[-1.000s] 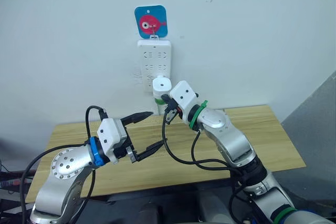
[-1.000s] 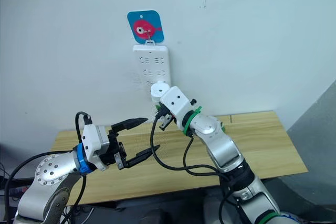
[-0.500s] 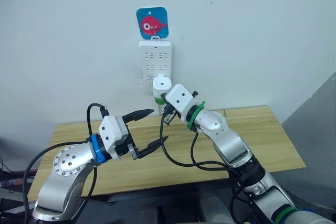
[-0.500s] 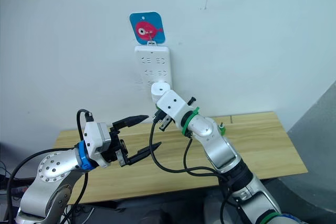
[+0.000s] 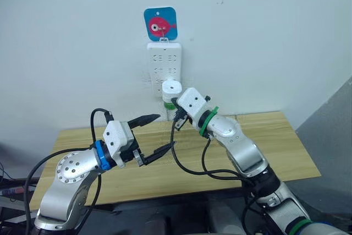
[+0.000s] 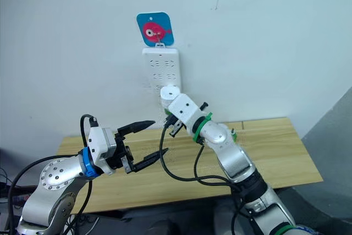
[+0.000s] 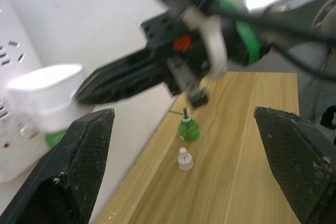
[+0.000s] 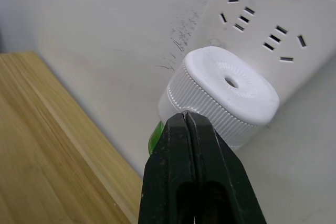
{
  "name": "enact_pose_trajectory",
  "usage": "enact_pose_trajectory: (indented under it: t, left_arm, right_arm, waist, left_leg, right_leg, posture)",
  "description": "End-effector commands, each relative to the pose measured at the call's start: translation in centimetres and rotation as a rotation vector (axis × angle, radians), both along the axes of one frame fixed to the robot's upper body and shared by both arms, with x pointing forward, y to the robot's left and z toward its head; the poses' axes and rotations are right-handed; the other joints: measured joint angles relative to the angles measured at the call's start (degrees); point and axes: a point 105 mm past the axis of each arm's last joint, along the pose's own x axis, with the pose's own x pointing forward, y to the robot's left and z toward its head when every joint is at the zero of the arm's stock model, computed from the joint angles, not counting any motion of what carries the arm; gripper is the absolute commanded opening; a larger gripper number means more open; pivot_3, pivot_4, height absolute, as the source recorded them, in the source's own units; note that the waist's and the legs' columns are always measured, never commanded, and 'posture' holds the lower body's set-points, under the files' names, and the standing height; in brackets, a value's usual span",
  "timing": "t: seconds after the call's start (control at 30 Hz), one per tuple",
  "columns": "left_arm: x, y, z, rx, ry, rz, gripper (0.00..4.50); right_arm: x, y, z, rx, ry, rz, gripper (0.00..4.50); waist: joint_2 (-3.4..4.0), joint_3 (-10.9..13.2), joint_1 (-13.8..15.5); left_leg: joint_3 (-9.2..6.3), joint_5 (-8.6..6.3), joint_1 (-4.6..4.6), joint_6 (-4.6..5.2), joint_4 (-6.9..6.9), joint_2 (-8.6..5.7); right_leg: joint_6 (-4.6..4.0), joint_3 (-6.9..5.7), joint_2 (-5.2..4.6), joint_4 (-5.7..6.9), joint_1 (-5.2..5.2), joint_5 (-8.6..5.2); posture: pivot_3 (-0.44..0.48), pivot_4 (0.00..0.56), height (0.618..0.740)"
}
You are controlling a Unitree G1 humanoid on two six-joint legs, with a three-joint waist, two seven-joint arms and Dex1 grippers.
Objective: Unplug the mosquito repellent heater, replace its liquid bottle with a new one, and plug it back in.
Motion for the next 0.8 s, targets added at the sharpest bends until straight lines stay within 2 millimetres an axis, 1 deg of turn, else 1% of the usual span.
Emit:
enact_pose_trajectory:
  t: [0.03,0.2,0.37,0.4,0.43,0.47,0.53,0.57,0.6,0.67,0.73,0.8]
  left_arm:
    - [-0.1,0.6,0.6,0.02,-0.049,0.011,4.5]
    - [0.0,1.5,0.3,0.04,-0.048,0.047,4.5]
    - [0.1,3.6,-0.3,0.081,-0.015,0.095,4.5]
    - [0.0,4.1,-0.5,0.108,-0.002,0.085,4.5]
    - [-0.1,4.5,-0.7,0.126,0.006,0.076,4.5]
    - [-0.1,5.3,-0.9,0.157,0.019,0.074,4.5]
    - [-0.1,6.5,-1.2,0.211,0.048,0.055,4.5]
    - [-0.1,7.1,-1.4,0.245,0.063,0.049,4.5]
    - [0.0,7.7,-1.7,0.27,0.091,0.051,4.5]
    - [0.0,8.4,-1.9,0.313,0.118,0.051,4.5]
    - [0.2,9.2,-1.9,0.344,0.147,0.077,4.5]
    - [0.5,9.8,-1.9,0.376,0.154,0.123,4.5]
  right_arm:
    - [-1.8,-0.4,1.7,0.011,-0.031,0.09,0.03]
    - [-2.9,-2.3,1.7,-0.108,-0.051,0.151,0.03]
    - [-4.2,-5.0,1.3,-0.212,-0.031,0.18,0.03]
    - [-4.4,-5.9,1.1,-0.236,-0.017,0.173,0.19]
    - [-4.6,-6.5,1.0,-0.252,-0.007,0.167,0.39]
    - [-4.9,-7.6,0.8,-0.277,0.022,0.157,0.62]
    - [-5.5,-9.6,0.7,-0.318,0.058,0.136,1.32]
    - [-5.8,-10.5,0.7,-0.336,0.076,0.123,1.59]
    - [-6.0,-11.3,0.9,-0.349,0.09,0.11,2.09]
    - [-6.3,-12.8,1.1,-0.382,0.112,0.089,2.7]
    - [-6.6,-15.0,1.2,-0.443,0.142,0.059,3.43]
    - [-7.4,-16.8,0.8,-0.488,0.188,0.064,4.17]
  waist:
    - [0.0,0.0,-0.2]
    - [0.0,0.0,-0.3]
    - [-0.01,0.0,-0.2]
    - [-0.01,0.0,-0.2]
    - [-0.02,0.0,0.0]
    - [-0.01,0.0,0.0]
    - [-0.02,0.0,0.4]
    - [-0.01,0.0,0.9]
    - [-0.02,0.0,1.0]
    - [-0.02,0.0,1.1]
    - [-0.03,0.0,1.5]
    - [-0.07,0.0,2.2]
  left_leg:
    - [0.0,-0.01,0.0,0.0,-0.08,0.0]
    - [0.07,0.0,0.04,-0.02,-0.65,0.03]
    - [0.03,0.0,0.0,-0.02,-0.9,0.07]
    - [0.04,0.0,-0.01,-0.01,-0.9,0.07]
    - [0.05,0.0,-0.01,-0.01,-0.9,0.06]
    - [0.05,-0.01,-0.03,-0.01,-0.91,0.06]
    - [0.06,-0.01,-0.03,-0.01,-0.92,0.04]
    - [0.06,-0.01,-0.03,-0.01,-0.92,0.05]
    - [0.08,-0.01,-0.03,-0.01,-0.92,0.05]
    - [0.14,-0.01,-0.01,0.0,-0.91,0.06]
    - [0.15,0.0,0.03,0.0,-0.9,0.06]
    - [0.16,0.0,0.05,0.0,-0.9,0.06]
  right_leg:
    - [-0.01,0.0,0.0,-0.05,0.0,0.01]
    - [-0.07,0.02,-0.01,-0.33,-0.11,0.04]
    - [-0.08,-0.04,-0.01,-0.69,-0.1,0.04]
    - [-0.08,-0.04,-0.01,-0.72,-0.1,0.04]
    - [-0.08,-0.04,-0.03,-0.73,-0.09,0.04]
    - [-0.08,-0.05,-0.03,-0.77,-0.09,0.04]
    - [-0.08,-0.05,-0.05,-0.8,-0.09,0.04]
    - [-0.07,-0.06,-0.05,-0.81,-0.08,0.03]
    - [-0.08,-0.08,-0.05,-0.81,-0.08,0.02]
    - [-0.05,-0.07,-0.04,-0.82,-0.07,-0.03]
    - [0.02,-0.07,-0.04,-0.83,-0.02,-0.07]
    - [0.02,-0.07,-0.04,-0.85,0.01,-0.07]
  posture:
    - [-0.154,0.106,0.73]
    - [-0.149,0.106,0.73]
    - [-0.136,0.101,0.73]
    - [-0.136,0.101,0.73]
    - [-0.136,0.101,0.73]
    - [-0.134,0.098,0.73]
    - [-0.13,0.094,0.73]
    - [-0.126,0.091,0.73]
    - [-0.123,0.09,0.73]
    - [-0.116,0.085,0.73]
    - [-0.106,0.082,0.73]
    - [-0.097,0.08,0.73]
